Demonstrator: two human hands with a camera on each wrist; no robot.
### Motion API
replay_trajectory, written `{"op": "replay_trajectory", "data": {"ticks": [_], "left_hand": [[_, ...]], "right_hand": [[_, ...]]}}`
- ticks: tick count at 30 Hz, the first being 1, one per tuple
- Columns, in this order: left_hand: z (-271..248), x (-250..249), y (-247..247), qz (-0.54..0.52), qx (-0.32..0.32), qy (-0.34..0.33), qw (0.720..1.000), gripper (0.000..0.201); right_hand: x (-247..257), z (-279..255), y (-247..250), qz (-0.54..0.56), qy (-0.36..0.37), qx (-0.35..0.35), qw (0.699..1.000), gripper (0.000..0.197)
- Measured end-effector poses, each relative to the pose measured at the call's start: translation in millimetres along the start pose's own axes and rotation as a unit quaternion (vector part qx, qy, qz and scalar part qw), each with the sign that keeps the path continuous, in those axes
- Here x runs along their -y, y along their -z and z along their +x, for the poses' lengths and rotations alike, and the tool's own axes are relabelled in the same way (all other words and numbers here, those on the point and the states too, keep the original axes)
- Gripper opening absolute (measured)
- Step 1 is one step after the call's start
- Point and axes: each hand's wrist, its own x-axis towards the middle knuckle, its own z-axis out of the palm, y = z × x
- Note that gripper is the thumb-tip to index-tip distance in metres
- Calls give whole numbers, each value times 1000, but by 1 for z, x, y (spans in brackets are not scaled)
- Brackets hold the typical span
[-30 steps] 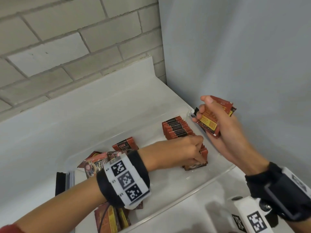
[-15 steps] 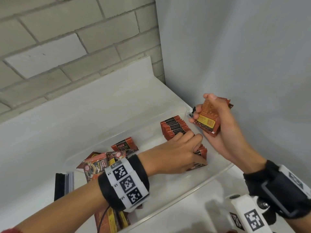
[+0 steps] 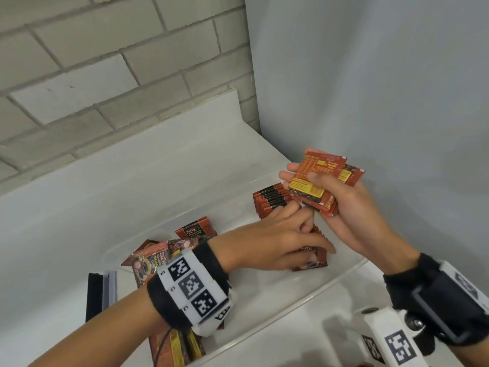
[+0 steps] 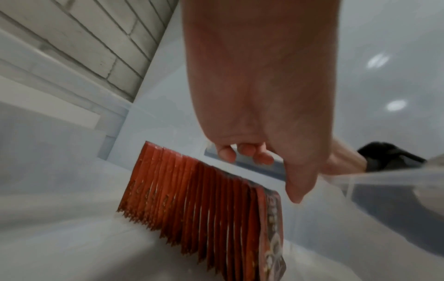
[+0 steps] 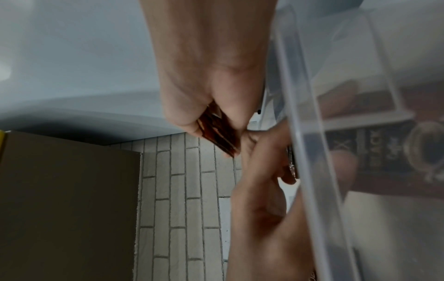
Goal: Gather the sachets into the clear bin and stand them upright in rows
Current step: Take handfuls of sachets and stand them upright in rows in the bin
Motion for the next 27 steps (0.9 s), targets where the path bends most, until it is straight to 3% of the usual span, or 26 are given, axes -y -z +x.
{"op": "replay_trajectory", "data": {"ticks": [3,7,10,13,15,21,25,27], "left_hand": [[-4,4,16,-85,4,33,996,24],[-17,11,47,-216,52,174,959,22],[-27,19,57,-228,-40,241,942,23],[-26,20,58,-244,-164,260,920,27],[-22,16,59,-273,-208,262,902,29],[-13,8,58,-309,-236,225,893,37],[-11,5,63,-343,-278,209,873,37],[-13,6,66,-343,-297,206,867,34]], "right_hand": [[0,-1,0,-26,3,-5,1000,29],[2,-2,0,-33,2,0,999,33],[3,-2,0,-46,-3,4,999,33],[3,-2,-1,-62,-12,3,998,33],[3,-2,-1,-66,-21,6,998,34],[3,-4,-4,-61,-40,48,996,42],[3,-2,-3,-39,-60,69,995,75],[4,-1,-4,-37,-61,84,994,75]]}}
